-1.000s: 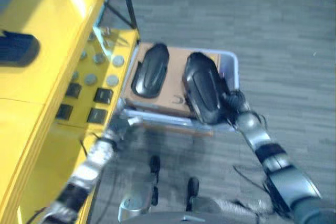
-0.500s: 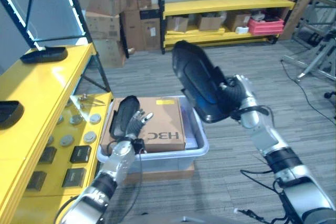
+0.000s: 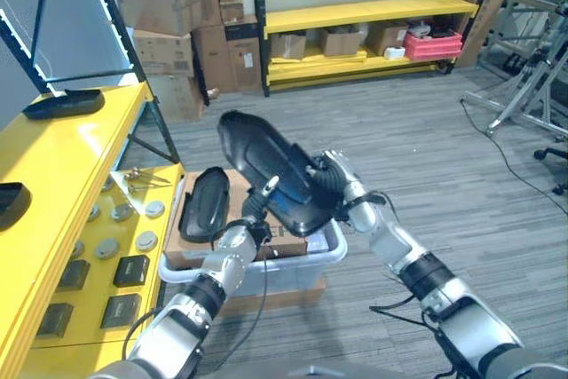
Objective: Move parts from the plastic box to the shelf.
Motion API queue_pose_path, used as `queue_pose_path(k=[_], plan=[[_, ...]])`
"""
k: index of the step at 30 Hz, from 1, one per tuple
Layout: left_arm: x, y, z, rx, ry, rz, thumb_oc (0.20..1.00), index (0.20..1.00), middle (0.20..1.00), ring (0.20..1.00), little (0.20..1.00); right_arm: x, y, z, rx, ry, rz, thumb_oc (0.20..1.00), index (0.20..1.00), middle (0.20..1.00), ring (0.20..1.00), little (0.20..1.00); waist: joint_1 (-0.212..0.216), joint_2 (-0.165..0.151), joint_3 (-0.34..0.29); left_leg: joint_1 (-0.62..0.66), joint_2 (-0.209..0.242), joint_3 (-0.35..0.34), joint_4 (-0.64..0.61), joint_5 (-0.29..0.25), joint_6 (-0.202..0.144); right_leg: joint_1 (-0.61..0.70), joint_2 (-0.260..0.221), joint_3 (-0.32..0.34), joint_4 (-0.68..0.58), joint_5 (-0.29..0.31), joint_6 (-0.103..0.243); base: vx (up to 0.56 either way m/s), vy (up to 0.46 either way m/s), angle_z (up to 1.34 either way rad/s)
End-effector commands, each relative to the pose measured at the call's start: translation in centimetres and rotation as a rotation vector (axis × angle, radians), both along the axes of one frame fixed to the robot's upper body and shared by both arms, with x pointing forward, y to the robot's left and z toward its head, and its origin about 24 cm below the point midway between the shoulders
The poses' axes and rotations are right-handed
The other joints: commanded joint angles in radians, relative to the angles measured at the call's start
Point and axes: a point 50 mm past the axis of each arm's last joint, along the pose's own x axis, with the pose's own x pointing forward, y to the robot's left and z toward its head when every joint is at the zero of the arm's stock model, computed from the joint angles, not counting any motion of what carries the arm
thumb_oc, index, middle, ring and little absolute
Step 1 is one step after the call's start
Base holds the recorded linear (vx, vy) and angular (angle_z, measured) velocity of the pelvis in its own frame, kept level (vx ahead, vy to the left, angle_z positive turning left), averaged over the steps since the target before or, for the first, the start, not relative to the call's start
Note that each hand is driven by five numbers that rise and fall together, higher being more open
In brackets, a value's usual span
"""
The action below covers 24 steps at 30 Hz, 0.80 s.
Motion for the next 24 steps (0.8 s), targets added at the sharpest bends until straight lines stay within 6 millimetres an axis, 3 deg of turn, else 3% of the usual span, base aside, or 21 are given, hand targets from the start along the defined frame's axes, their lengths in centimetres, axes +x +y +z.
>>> queue_pose_path(k=[1,2,9,17,19,24], plan=[[2.3,-1.6,3.1,-0.048,-0.109,-0.019,0.429,0.429,0.429,0.429,0.429,0.9,3.9,4.9,0.077,-0.156,0.183,0.200,0.200,0.200,0.200,0.200,0.040,-0.032,-0.047,0.109,0.105,-0.003,0.013,-0.109,-0.094,-0.057,-0.059,-0.009,0.049,0.007,0.060,0.00,0.000,0.00],[2.6,-1.5,3.6,-0.048,-0.135,-0.012,0.200,0.200,0.200,0.200,0.200,0.6,4.5,4.8,0.087,-0.151,0.209,0.200,0.200,0.200,0.200,0.200,0.039,-0.034,-0.047,0.107,0.105,-0.005,0.014,-0.109,-0.094,-0.057,-0.059,-0.009,0.049,0.007,0.059,0.00,0.000,0.00],[3.3,-0.2,5.6,-0.039,-0.261,0.047,0.200,0.200,0.200,0.200,0.200,-1.5,6.5,3.6,0.149,-0.093,0.343,0.200,0.200,0.200,0.200,0.200,0.041,-0.041,-0.039,0.101,0.106,-0.006,0.015,-0.106,-0.097,-0.067,-0.056,-0.008,0.056,0.007,0.057,0.00,0.000,0.00],[3.5,1.7,6.5,-0.022,-0.333,0.151,0.200,0.200,0.200,0.200,0.200,-2.4,5.9,1.8,0.299,0.041,0.364,0.200,0.200,0.200,0.200,0.200,0.047,-0.041,-0.028,0.093,0.110,-0.013,0.014,-0.099,-0.099,-0.074,-0.050,-0.010,0.060,0.005,0.053,-0.01,-0.019,0.00],[3.5,1.9,6.6,-0.024,-0.335,0.160,0.200,0.200,0.200,0.200,0.200,-2.5,5.7,1.7,0.330,0.058,0.361,1.000,1.000,1.000,1.000,1.000,0.047,-0.039,-0.024,0.100,0.111,-0.014,0.011,-0.104,-0.101,-0.067,-0.049,-0.013,0.060,-0.002,0.053,0.00,-0.023,0.00],[3.4,5.3,6.7,0.027,-0.368,0.278,0.200,0.200,0.200,0.200,0.200,-2.7,2.9,1.0,0.521,0.099,0.256,1.000,1.000,1.000,1.000,1.000,0.050,-0.021,-0.009,0.087,0.119,-0.028,0.015,-0.090,-0.111,-0.074,-0.039,-0.020,0.066,-0.009,0.046,-0.02,-0.059,0.02]])
